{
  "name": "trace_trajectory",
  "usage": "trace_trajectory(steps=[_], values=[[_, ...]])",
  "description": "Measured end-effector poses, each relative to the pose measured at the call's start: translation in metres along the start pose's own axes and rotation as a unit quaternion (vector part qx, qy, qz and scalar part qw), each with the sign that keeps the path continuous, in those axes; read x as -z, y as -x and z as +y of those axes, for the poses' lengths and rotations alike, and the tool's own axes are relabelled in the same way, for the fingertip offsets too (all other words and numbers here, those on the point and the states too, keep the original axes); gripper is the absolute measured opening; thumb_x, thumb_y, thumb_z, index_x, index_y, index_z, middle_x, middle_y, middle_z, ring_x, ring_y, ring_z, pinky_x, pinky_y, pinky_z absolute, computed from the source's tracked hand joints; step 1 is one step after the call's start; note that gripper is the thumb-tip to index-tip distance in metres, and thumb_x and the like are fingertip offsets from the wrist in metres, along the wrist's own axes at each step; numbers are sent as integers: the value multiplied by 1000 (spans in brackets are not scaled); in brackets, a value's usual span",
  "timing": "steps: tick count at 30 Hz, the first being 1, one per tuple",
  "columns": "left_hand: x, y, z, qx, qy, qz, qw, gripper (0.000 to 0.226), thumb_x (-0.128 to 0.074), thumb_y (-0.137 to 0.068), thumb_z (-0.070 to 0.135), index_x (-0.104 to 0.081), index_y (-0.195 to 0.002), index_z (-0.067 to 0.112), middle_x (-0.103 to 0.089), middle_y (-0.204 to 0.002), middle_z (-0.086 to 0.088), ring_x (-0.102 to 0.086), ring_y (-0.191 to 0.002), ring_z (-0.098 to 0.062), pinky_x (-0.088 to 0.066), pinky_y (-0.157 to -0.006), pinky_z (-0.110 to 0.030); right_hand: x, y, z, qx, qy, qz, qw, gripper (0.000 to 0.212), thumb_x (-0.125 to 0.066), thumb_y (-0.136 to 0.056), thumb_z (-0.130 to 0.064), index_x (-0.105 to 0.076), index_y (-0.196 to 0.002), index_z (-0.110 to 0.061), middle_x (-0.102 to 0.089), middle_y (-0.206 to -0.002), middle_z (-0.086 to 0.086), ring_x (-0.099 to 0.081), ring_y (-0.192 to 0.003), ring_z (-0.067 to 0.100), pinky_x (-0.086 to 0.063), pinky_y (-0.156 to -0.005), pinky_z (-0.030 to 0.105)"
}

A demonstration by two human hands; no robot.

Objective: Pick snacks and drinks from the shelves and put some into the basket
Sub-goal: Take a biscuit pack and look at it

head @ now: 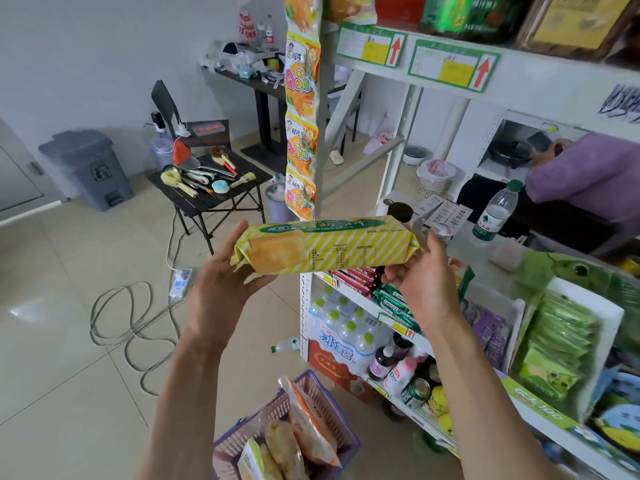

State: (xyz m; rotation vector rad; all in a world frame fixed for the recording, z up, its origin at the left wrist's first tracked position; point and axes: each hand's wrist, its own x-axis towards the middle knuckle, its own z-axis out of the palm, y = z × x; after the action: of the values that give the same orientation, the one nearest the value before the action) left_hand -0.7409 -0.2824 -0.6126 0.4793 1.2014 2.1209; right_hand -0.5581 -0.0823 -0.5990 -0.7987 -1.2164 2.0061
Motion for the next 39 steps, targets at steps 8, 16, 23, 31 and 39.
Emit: trace_trajectory(steps=[8,16,23,31,39], values=[[-8,5,-2,-63,-89,11,994,27,-38,-101,2,-52,-125,-2,-73,-89,7,-68,-78,-11,-58,-82,-29,3,4,2,59,35,-36,997,26,-44,-96,-2,-65,-80,-7,-60,-67,9,-52,-57,18,-49,-58,31],[-3,6,-7,-84,-205,63,973,15,-56,-97,31,-60,-100,16,-54,-78,-2,-53,-62,-14,-54,-61,-27,8,1,6,119,144,8,982,31,-58,-97,-20,-61,-67,-12,-54,-61,6,-48,-52,16,-45,-56,29],[-3,1,-11,-128,-328,125,928,45,-49,-102,32,-46,-81,-7,-40,-66,-12,-36,-55,-20,-32,-47,-27,11,-2,7,139,216,74,964,36,-63,-93,-39,-61,-62,-19,-52,-53,-12,-43,-52,5,-35,-60,25],[-5,2,-17,-107,-381,155,905,50,-53,-100,34,-41,-58,10,-40,-47,-3,-38,-48,-20,-31,-52,-29,7,-6,9,125,205,117,964,49,-67,-81,-59,-47,-52,-24,-54,-66,12,-53,-68,21,-52,-72,49],[-9,6,-15,-117,-335,122,927,51,-55,-99,30,-37,-69,-7,-35,-61,-12,-33,-54,-19,-27,-45,-20,4,-8,7,124,157,126,972,40,-65,-91,-37,-53,-55,-26,-63,-70,6,-64,-69,20,-57,-71,47]])
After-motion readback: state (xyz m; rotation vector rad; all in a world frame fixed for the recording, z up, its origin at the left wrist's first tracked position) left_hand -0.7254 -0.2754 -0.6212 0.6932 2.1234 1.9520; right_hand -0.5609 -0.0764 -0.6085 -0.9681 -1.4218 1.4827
